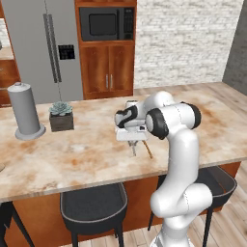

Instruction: Pick up the metallic utensils from the counter and place them in the open drawer. Make sure not to pick up any wooden utensils.

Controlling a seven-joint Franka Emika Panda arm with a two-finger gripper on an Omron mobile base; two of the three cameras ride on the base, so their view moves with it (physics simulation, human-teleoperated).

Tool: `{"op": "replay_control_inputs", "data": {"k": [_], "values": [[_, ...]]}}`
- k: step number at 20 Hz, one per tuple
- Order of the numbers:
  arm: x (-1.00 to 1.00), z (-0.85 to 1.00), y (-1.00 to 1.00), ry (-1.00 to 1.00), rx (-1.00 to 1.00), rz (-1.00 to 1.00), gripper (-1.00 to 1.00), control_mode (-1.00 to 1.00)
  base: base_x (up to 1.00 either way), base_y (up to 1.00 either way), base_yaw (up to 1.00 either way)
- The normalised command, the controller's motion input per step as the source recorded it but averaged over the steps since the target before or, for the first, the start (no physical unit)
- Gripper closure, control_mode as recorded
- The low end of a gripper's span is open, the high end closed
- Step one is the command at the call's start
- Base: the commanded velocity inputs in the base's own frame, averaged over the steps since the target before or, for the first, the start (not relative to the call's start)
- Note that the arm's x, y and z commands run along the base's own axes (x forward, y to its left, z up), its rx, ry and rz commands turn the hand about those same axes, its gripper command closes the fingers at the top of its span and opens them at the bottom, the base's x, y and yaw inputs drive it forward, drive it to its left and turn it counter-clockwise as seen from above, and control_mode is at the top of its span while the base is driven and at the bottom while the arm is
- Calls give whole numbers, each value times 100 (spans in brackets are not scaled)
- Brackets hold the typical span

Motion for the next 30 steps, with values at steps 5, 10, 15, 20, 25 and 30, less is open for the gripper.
{"op": "replay_control_inputs", "data": {"k": [5, 10, 15, 20, 25, 30], "values": [[-19, -100, -63, -8, 14, 10, 100, -100, 0, 0, 0], [-18, -100, -34, -9, 3, 9, 100, -100, 0, 0, 0], [-20, -100, 1, -6, -11, 4, 100, -100, 0, 0, 0], [-41, -100, 0, -5, -13, 1, 100, -100, 0, 0, 0], [-57, -75, -19, -12, -1, 3, 100, -100, 0, 0, 0], [-21, 40, -18, -2, 22, 6, 100, -100, 0, 0, 0]]}}
